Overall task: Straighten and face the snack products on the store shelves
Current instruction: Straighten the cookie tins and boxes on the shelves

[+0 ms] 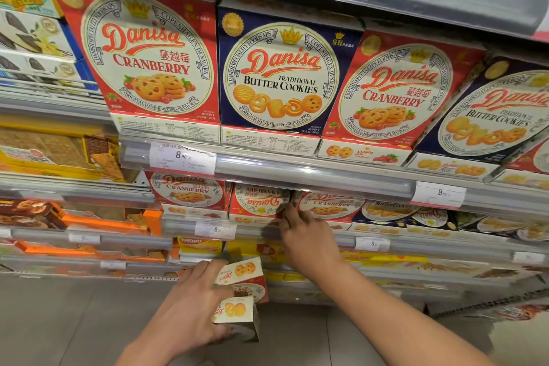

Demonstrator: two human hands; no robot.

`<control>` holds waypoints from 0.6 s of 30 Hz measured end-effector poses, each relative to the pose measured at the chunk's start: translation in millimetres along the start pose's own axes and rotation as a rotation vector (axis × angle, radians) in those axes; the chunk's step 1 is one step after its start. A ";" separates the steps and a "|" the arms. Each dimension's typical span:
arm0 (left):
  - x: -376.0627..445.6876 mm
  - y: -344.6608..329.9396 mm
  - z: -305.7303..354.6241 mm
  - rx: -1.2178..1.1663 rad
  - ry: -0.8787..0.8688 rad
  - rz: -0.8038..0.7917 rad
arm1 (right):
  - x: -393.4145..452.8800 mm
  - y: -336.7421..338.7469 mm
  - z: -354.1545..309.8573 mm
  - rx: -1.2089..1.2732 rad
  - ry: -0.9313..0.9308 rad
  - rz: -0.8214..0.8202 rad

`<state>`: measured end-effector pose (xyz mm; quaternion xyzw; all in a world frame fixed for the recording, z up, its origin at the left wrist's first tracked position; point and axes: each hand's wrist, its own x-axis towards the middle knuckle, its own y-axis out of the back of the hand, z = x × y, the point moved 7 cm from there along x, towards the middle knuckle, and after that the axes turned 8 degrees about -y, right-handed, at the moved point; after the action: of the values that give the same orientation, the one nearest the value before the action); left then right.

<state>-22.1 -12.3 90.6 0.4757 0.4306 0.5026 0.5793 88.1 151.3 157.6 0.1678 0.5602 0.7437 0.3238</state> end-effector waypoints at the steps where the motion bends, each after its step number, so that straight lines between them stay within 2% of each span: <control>1: 0.8 1.0 1.0 0.003 -0.001 0.006 | 0.2 -1.6 -0.2 0.006 -0.001 0.006; 4: 3.7 3.3 4.3 -0.011 -0.012 0.030 | -2.3 -0.1 -0.6 0.052 0.040 0.066; 7: 7.2 4.5 6.4 -0.021 -0.020 0.044 | -13.0 11.9 -2.4 0.259 0.096 0.172; 10: 11.0 3.8 8.5 -0.019 -0.017 0.044 | -29.3 9.5 -20.1 0.472 0.224 0.061; 13: 13.9 3.1 12.8 -0.014 -0.039 0.039 | -41.4 -6.2 -43.7 0.442 0.370 -0.053; 18: 16.7 10.3 23.5 0.011 -0.107 0.081 | -40.0 -13.9 -45.5 0.387 0.349 0.026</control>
<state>1.2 1.9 104.5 0.5221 0.3823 0.4972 0.5780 93.7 93.8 134.7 0.1030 0.7372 0.6445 0.1746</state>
